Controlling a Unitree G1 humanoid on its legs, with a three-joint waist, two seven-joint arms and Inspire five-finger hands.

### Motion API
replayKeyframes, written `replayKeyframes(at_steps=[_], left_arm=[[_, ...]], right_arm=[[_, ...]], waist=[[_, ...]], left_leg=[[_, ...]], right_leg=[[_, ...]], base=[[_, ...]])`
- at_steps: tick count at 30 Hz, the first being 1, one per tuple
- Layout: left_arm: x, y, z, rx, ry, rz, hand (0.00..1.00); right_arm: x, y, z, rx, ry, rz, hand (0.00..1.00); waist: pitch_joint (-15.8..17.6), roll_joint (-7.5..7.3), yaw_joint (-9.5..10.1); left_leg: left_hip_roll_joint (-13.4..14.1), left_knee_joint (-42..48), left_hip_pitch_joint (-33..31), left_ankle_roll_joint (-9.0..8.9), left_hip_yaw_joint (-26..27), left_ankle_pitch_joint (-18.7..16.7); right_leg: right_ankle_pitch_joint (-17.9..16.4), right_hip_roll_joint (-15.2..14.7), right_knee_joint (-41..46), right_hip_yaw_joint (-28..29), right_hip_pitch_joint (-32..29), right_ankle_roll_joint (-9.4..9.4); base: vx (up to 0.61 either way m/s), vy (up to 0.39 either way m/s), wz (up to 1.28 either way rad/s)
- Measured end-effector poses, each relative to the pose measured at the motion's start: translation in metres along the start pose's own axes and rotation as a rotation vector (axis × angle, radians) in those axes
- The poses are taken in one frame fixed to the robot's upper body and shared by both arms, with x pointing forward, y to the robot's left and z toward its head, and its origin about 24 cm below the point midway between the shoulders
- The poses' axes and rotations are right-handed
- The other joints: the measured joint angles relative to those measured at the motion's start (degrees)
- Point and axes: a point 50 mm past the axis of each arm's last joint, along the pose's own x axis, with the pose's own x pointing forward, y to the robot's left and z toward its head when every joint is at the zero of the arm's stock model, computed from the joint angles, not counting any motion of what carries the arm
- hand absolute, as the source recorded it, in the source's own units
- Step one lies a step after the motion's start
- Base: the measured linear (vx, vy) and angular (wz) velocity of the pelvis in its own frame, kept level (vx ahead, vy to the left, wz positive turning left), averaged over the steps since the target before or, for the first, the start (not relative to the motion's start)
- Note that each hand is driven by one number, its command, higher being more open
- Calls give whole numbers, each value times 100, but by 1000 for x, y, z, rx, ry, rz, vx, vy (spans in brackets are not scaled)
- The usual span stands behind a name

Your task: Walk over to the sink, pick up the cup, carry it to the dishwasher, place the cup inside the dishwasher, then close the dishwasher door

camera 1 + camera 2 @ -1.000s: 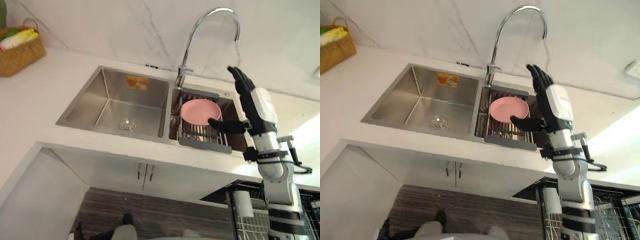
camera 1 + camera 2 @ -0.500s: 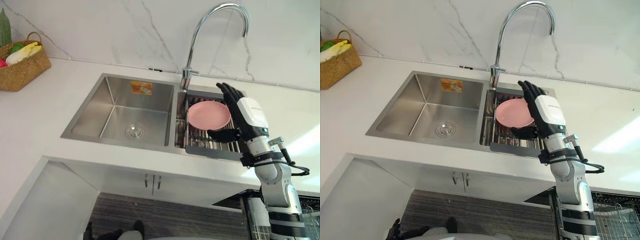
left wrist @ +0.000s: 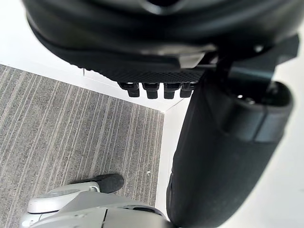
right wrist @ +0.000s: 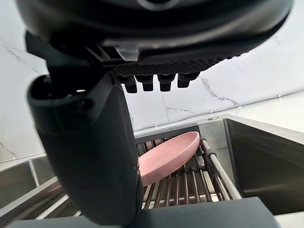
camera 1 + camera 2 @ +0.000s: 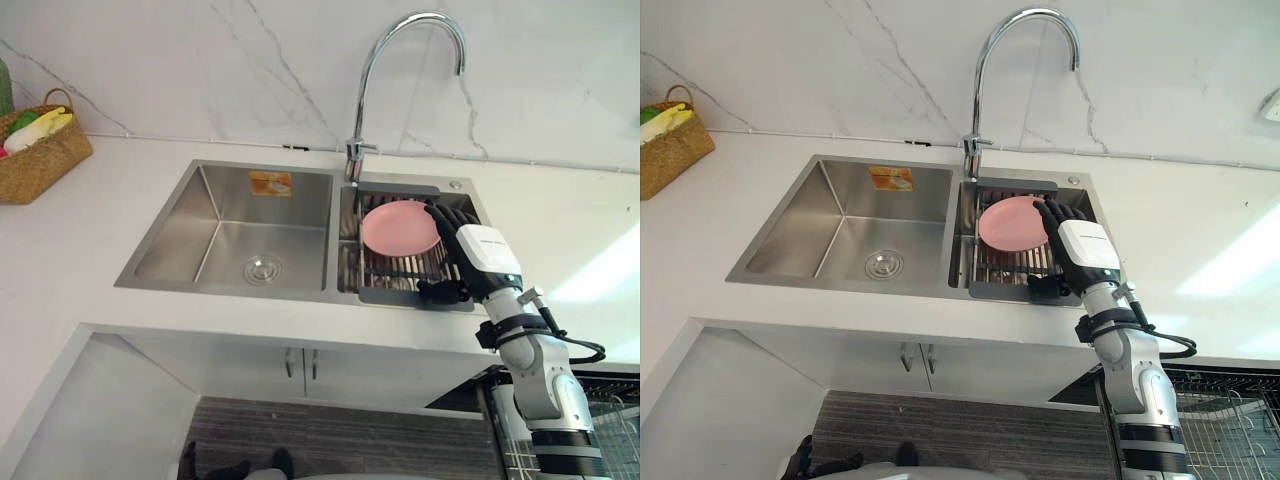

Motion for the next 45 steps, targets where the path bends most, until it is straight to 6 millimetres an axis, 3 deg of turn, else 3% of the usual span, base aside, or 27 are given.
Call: replayKeyframes(at_steps=[8, 28, 39, 40, 45], left_arm=[[0, 0, 0, 4, 0, 0, 100], [0, -1, 1, 14, -5, -5, 100], [-1, 0, 4, 11, -19, -1, 100], [-1, 0, 4, 11, -20, -1, 100], [-1, 0, 4, 10, -23, -1, 100]], right_arm=[[14, 7, -2, -135, 25, -38, 100], [29, 37, -14, -239, 120, 3, 100], [48, 33, -11, -332, 66, -9, 100], [49, 33, -12, -335, 65, -4, 0], [55, 31, -13, -379, 39, 12, 0]], waist=[[-9, -2, 53], [20, 41, 149], [59, 35, 189], [59, 35, 192], [146, 33, 200]], left_leg=[[-50, 2, -51, 41, -55, 0], [-115, -3, -82, 35, -229, -26], [-140, -3, -91, 58, -348, -16], [-141, -4, -91, 58, -350, -16], [-153, -4, -90, 39, -382, -27]], right_leg=[[47, -31, -109, -86, 64, 79], [17, -80, -158, -295, 140, 113], [10, -87, -176, -438, 224, 129], [10, -88, -176, -442, 225, 129], [-17, -96, -176, -486, 232, 138]], base=[[49, -1, 5], [-4, -8, 5], [22, -13, 6], [0, 0, 0], [-38, -16, 3]])
